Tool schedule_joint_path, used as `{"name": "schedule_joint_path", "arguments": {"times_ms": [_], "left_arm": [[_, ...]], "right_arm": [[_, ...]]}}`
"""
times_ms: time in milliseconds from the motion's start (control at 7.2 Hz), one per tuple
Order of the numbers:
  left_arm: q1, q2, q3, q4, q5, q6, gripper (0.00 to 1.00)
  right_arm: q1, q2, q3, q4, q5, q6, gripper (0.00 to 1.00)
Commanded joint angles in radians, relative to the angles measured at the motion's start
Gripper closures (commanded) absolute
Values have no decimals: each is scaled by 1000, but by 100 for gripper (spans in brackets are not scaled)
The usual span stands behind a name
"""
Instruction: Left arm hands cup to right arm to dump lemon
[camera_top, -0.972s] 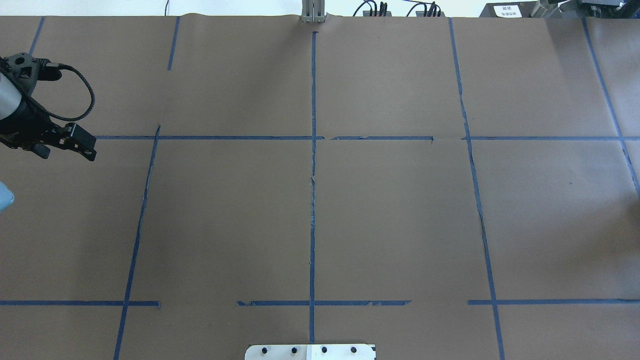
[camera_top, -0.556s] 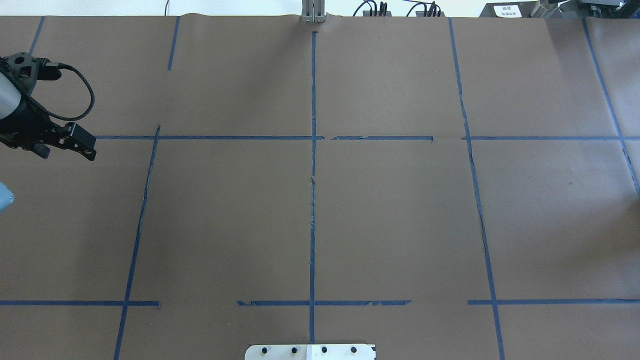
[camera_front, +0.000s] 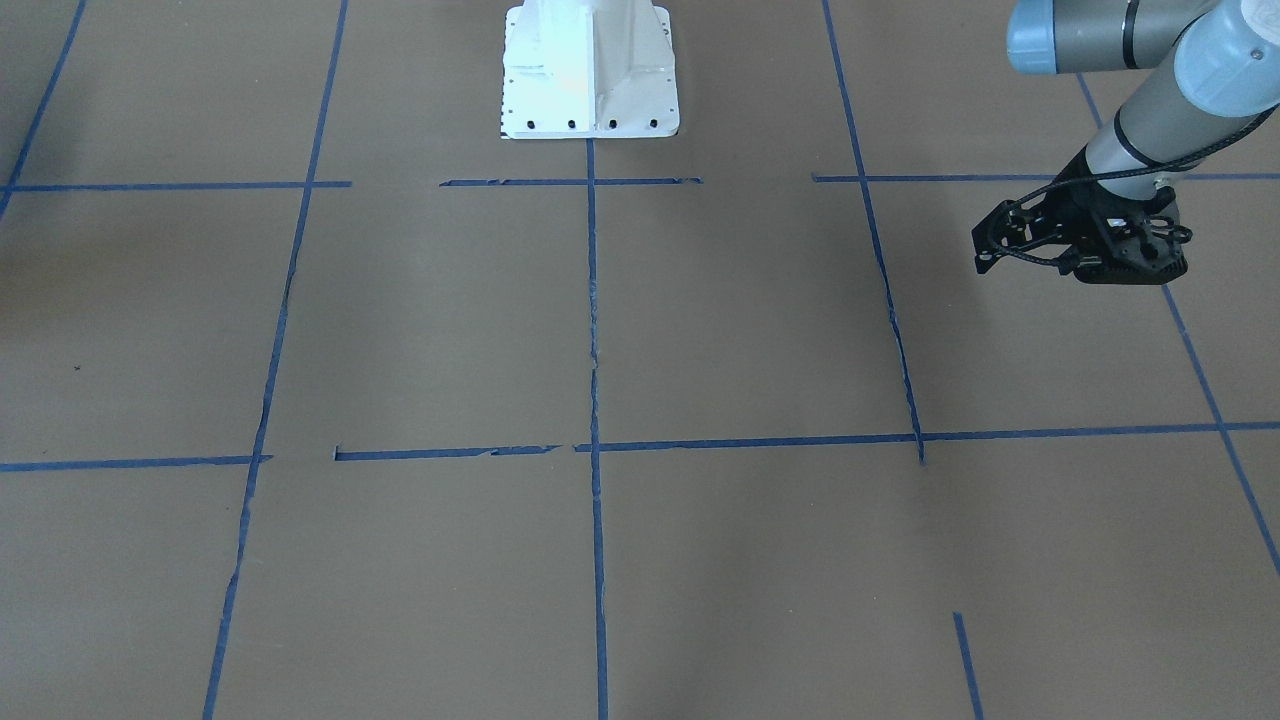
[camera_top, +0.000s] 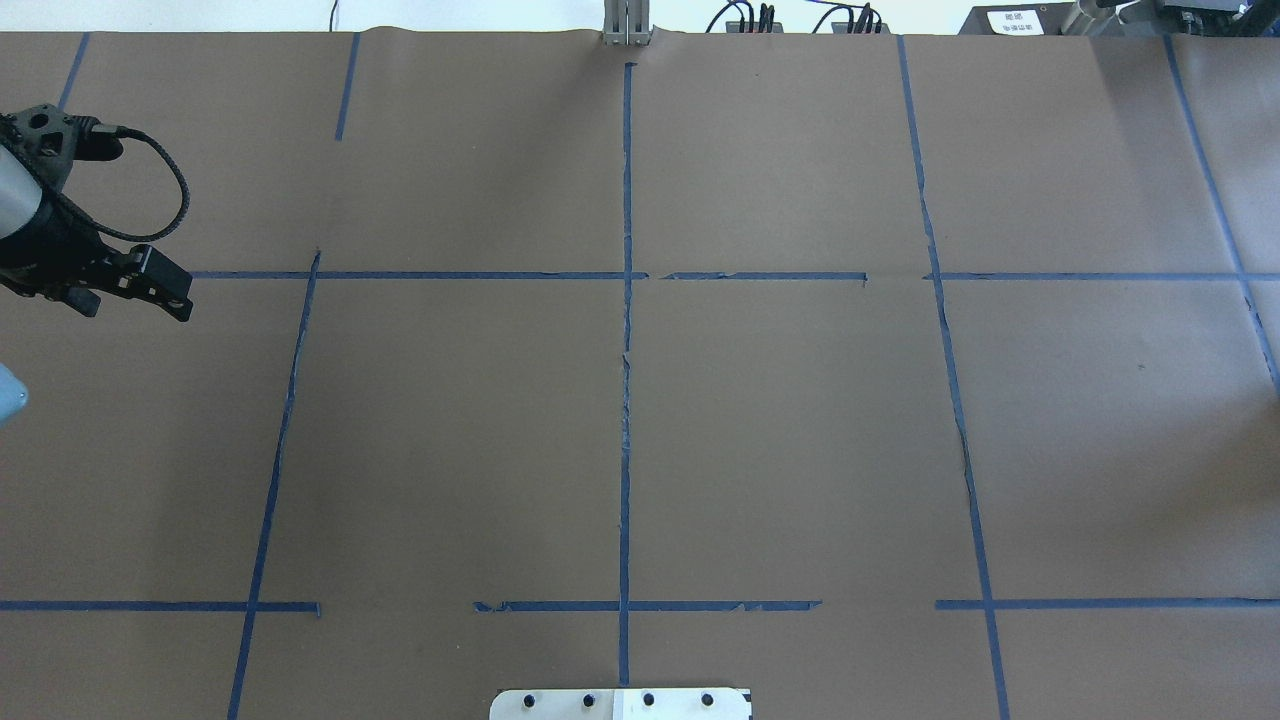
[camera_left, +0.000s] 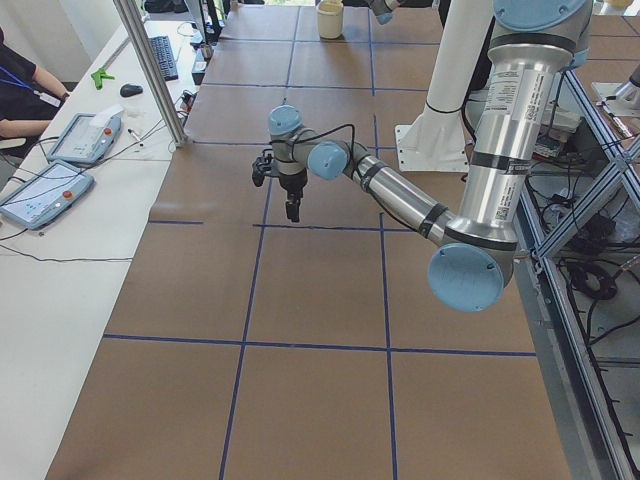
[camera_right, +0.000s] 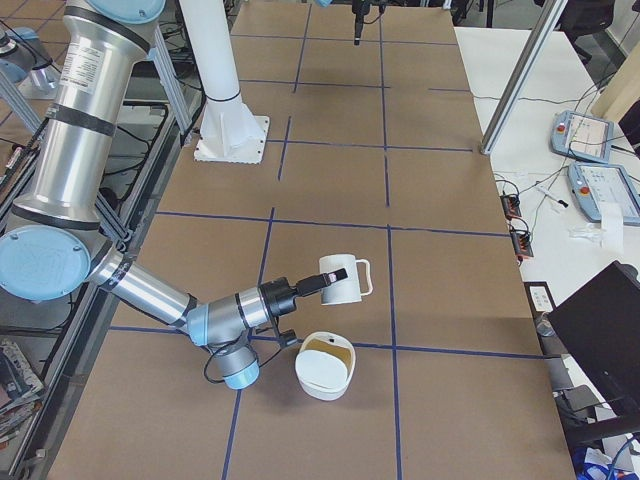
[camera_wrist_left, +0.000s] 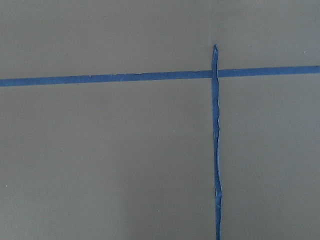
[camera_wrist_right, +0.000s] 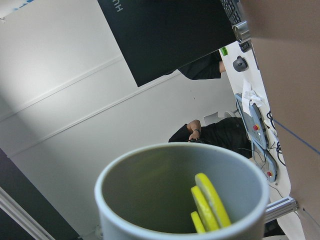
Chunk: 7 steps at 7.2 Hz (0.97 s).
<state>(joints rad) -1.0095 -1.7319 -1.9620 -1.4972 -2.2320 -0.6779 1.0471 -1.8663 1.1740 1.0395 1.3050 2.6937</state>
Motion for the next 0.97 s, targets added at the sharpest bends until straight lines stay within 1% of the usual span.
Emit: {"name": "schedule_joint_path", "arguments": {"times_ms": [0,417,833], "left_arm": [[-1,2,-9,0,2,0,0],[-3,2,-9,0,2,0,0],[-4,2,-9,0,3,3,0]], "right_arm": [[7,-7,-1,7,-6,84,88],[31,-10,-19,7,-4,236,87],[34,-11,-36,7,-4,244,86]]}}
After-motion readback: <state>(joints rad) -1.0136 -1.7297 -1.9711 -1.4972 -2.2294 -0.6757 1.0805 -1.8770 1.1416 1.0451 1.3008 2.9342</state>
